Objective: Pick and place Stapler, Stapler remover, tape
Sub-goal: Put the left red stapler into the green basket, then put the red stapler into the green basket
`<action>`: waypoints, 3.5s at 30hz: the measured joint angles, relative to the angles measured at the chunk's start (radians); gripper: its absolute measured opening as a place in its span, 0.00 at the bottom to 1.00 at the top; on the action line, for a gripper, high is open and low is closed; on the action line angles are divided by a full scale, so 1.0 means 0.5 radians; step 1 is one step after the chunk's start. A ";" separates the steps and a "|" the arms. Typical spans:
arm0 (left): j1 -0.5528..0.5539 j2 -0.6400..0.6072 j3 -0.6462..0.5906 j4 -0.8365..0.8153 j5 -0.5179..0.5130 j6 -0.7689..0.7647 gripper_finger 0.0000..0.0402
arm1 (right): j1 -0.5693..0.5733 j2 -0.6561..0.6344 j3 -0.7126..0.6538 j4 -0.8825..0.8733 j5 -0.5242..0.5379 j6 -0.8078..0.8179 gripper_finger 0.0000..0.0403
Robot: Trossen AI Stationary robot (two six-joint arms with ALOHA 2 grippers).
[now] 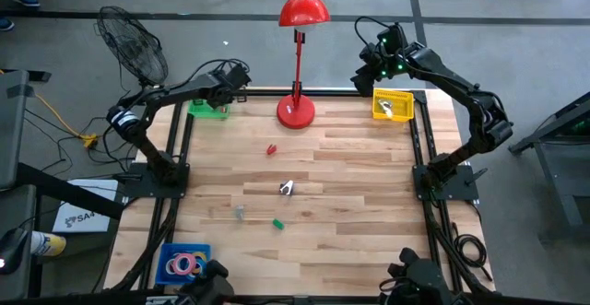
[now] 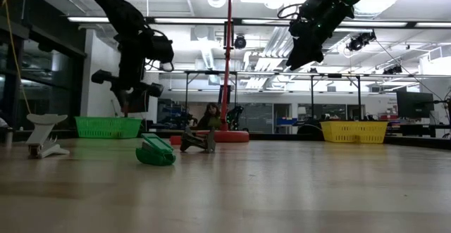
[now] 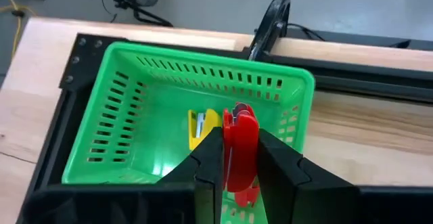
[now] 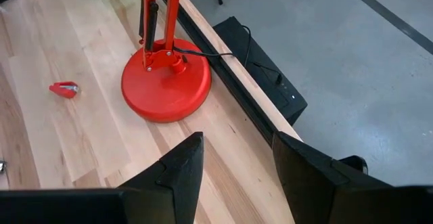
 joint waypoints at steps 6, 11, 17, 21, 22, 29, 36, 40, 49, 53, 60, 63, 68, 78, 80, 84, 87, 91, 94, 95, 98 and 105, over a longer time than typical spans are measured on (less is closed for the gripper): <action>0.068 0.002 0.000 -0.005 0.078 0.000 0.14 | 0.000 0.000 0.000 0.000 0.000 0.000 0.42; 0.095 0.018 0.000 -0.006 0.097 0.000 0.16 | 0.000 0.000 0.000 0.000 0.000 0.000 0.42; 0.112 0.037 0.000 -0.011 0.198 0.004 0.25 | 0.000 0.000 0.000 0.000 0.000 0.000 0.42; 0.107 0.036 0.000 -0.023 0.204 0.016 0.30 | 0.000 0.000 0.000 0.000 0.000 0.000 0.42; 0.106 0.036 0.000 -0.022 0.213 0.017 0.32 | 0.000 0.000 0.000 -0.001 0.000 0.000 0.42; 0.106 0.036 0.000 -0.069 0.234 0.020 0.40 | 0.000 0.000 0.000 -0.002 0.001 0.000 0.42; 0.106 0.028 0.000 -0.032 0.352 0.166 0.46 | 0.000 0.000 0.000 -0.019 0.000 -0.002 0.42; 0.106 0.018 0.000 0.051 0.463 0.419 0.46 | 0.000 0.000 0.000 -0.023 0.000 -0.005 0.42; 0.033 0.005 0.000 0.315 0.703 1.092 0.46 | 0.000 -0.001 0.000 -0.023 0.000 -0.006 0.42; -0.015 -0.017 0.001 0.334 0.717 1.320 0.46 | 0.000 -0.001 0.000 -0.025 0.000 -0.006 0.42; -0.078 -0.017 0.000 0.329 1.189 1.869 0.46 | 0.000 -0.001 0.000 -0.039 0.000 -0.006 0.42; -0.153 -0.017 0.000 0.314 1.288 2.016 0.46 | 0.001 -0.001 0.000 -0.039 0.000 -0.004 0.42; -0.291 -0.015 0.000 0.296 1.283 2.057 0.46 | 0.000 -0.001 0.000 -0.061 0.000 -0.002 0.42; -0.581 -0.014 0.000 0.263 1.272 1.647 0.46 | 0.001 -0.001 0.000 -0.115 0.000 -0.001 0.42; -0.631 -0.013 0.000 0.235 1.274 1.463 0.46 | 0.001 -0.001 0.000 -0.120 0.000 -0.001 0.42; -0.730 -0.013 0.000 0.197 1.307 1.139 0.46 | 0.000 -0.001 0.000 -0.122 0.000 -0.001 0.42; -0.811 -0.006 0.000 0.203 1.272 1.002 0.46 | 0.000 -0.001 0.000 -0.122 0.000 -0.002 0.42; -0.871 0.060 -0.002 0.200 1.255 0.818 0.49 | 0.001 -0.001 0.000 -0.123 0.000 -0.002 0.42; -0.867 0.118 -0.001 0.249 1.315 0.683 0.56 | 0.001 -0.001 0.000 -0.123 0.000 -0.002 0.42; -0.867 0.141 -0.002 0.270 1.337 0.658 0.60 | 0.002 -0.001 0.000 -0.123 0.000 -0.001 0.42; -0.864 0.182 -0.002 0.404 1.396 0.653 0.70 | 0.002 -0.001 0.000 -0.127 0.000 0.000 0.42; -0.864 0.261 0.000 0.518 1.415 0.730 0.79 | 0.002 -0.001 0.001 -0.159 0.000 0.015 0.42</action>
